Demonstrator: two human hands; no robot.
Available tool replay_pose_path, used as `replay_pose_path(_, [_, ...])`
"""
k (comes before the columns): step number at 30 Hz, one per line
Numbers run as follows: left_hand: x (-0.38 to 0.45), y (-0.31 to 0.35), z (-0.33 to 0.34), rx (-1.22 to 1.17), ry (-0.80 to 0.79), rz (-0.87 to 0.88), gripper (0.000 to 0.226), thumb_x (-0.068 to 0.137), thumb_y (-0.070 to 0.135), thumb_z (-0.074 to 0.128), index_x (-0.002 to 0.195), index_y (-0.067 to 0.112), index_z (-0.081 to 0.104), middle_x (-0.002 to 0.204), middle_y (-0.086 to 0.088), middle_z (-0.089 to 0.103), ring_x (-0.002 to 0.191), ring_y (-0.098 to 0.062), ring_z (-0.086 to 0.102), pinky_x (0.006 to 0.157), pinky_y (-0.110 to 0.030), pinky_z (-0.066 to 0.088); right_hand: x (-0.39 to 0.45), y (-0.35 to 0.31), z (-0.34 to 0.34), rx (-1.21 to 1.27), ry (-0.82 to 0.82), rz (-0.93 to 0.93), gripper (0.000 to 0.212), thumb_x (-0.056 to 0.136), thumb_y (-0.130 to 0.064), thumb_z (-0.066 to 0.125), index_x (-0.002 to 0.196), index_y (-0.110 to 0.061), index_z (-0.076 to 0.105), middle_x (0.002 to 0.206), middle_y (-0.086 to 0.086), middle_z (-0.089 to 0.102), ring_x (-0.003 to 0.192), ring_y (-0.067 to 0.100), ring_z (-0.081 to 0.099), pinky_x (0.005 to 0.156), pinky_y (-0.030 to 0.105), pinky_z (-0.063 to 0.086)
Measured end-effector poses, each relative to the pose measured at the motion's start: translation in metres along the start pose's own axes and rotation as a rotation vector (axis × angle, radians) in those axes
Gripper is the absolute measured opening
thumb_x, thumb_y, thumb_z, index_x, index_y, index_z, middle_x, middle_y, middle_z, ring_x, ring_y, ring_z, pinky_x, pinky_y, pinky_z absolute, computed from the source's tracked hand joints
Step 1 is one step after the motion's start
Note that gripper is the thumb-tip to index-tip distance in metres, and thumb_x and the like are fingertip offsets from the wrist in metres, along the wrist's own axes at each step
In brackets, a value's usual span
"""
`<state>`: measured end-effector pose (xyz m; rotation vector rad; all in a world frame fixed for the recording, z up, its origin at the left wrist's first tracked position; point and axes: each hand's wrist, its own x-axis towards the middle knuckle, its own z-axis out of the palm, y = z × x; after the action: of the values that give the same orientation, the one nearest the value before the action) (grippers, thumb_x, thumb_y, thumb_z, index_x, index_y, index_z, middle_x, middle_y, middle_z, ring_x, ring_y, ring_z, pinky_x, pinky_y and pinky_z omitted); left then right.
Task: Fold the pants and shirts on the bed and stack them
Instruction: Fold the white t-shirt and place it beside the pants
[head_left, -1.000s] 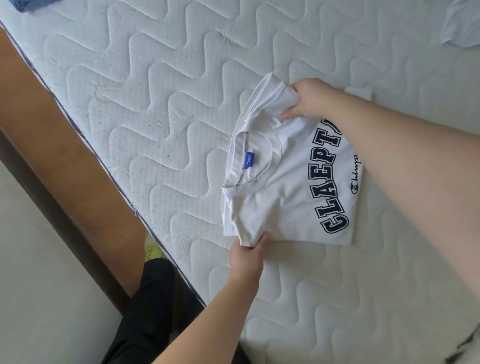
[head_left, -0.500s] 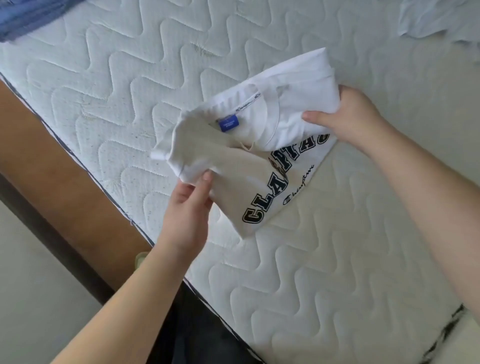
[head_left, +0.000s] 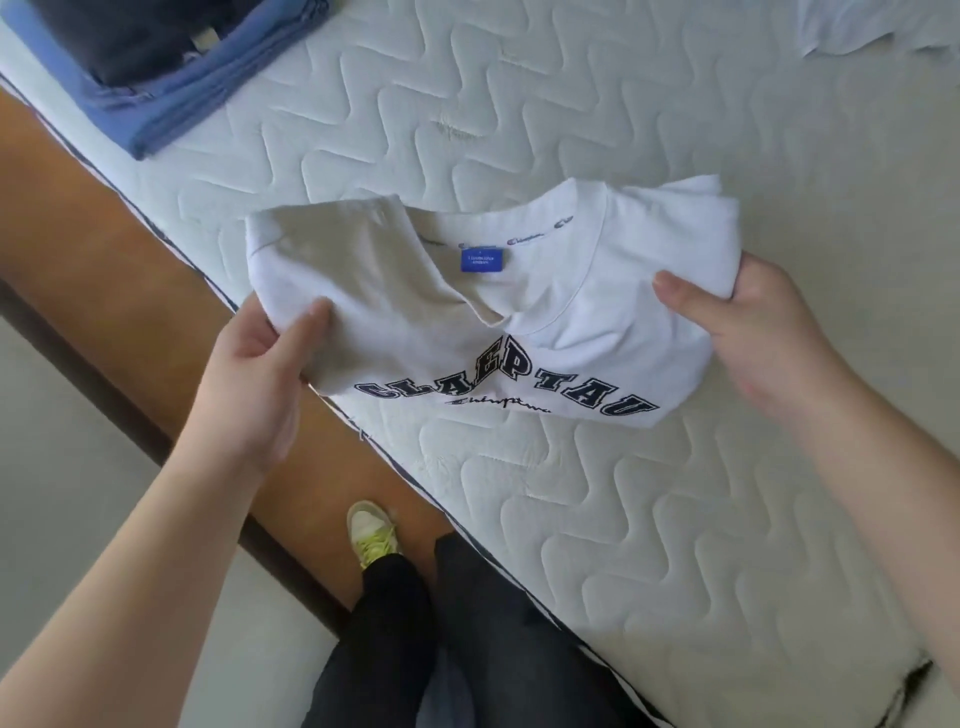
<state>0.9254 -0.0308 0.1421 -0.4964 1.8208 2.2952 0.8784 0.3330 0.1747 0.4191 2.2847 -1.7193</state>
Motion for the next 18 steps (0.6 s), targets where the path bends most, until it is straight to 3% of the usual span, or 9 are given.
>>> replay_pose_path(4, [-0.040,0.038,-0.028,0.110,-0.131,-0.016,0.052,0.082,0.022,0.081,0.129,0.018,0.059,0.125,-0.006,0.069,0.116,-0.022,0.065,0.087,-0.027,0.055,-0.033,-0.021,0.034,-0.011,-0.012,-0.012,0.020,0.087,-0.023,0.073,0.107,-0.022,0.069,0.106,-0.010,0.074,0.102,0.009,0.069,0.089,0.032,0.055])
replay_pose_path(8, [-0.091,0.068,-0.049,0.115,0.035,-0.114,0.035,0.079,0.032,0.082,0.109,0.019,0.073,0.112,-0.005,0.074,0.105,-0.023,0.071,0.078,-0.026,0.058,-0.073,-0.055,0.052,-0.031,-0.064,-0.023,0.021,0.086,-0.029,0.075,0.106,-0.026,0.069,0.105,-0.014,0.074,0.099,0.005,0.069,0.084,0.029,0.054])
replay_pose_path(11, [-0.128,0.083,-0.062,-0.031,0.158,-0.224,0.036,0.078,0.026,0.076,0.109,0.009,0.071,0.109,-0.009,0.075,0.101,-0.026,0.072,0.072,-0.026,0.058,-0.110,-0.078,0.055,-0.052,-0.084,-0.029,0.022,0.082,-0.034,0.076,0.102,-0.027,0.070,0.102,-0.016,0.074,0.097,0.005,0.070,0.084,0.032,0.054])
replay_pose_path(14, [-0.158,0.099,-0.069,0.021,0.143,-0.233,0.037,0.079,0.026,0.077,0.110,0.007,0.070,0.109,-0.010,0.075,0.103,-0.029,0.071,0.077,-0.030,0.059,-0.144,-0.095,0.056,-0.096,-0.085,-0.032,0.020,0.083,-0.034,0.077,0.100,-0.025,0.071,0.099,-0.013,0.075,0.094,0.008,0.071,0.086,0.038,0.054])
replay_pose_path(18, [-0.185,0.129,-0.067,0.119,0.117,-0.197,0.040,0.078,0.035,0.079,0.108,0.009,0.071,0.106,-0.011,0.075,0.100,-0.031,0.072,0.090,-0.047,0.056,-0.177,-0.114,0.064,-0.124,-0.111,-0.051,0.014,0.082,-0.034,0.077,0.094,-0.030,0.071,0.091,-0.015,0.076,0.087,0.006,0.071,0.075,0.033,0.053])
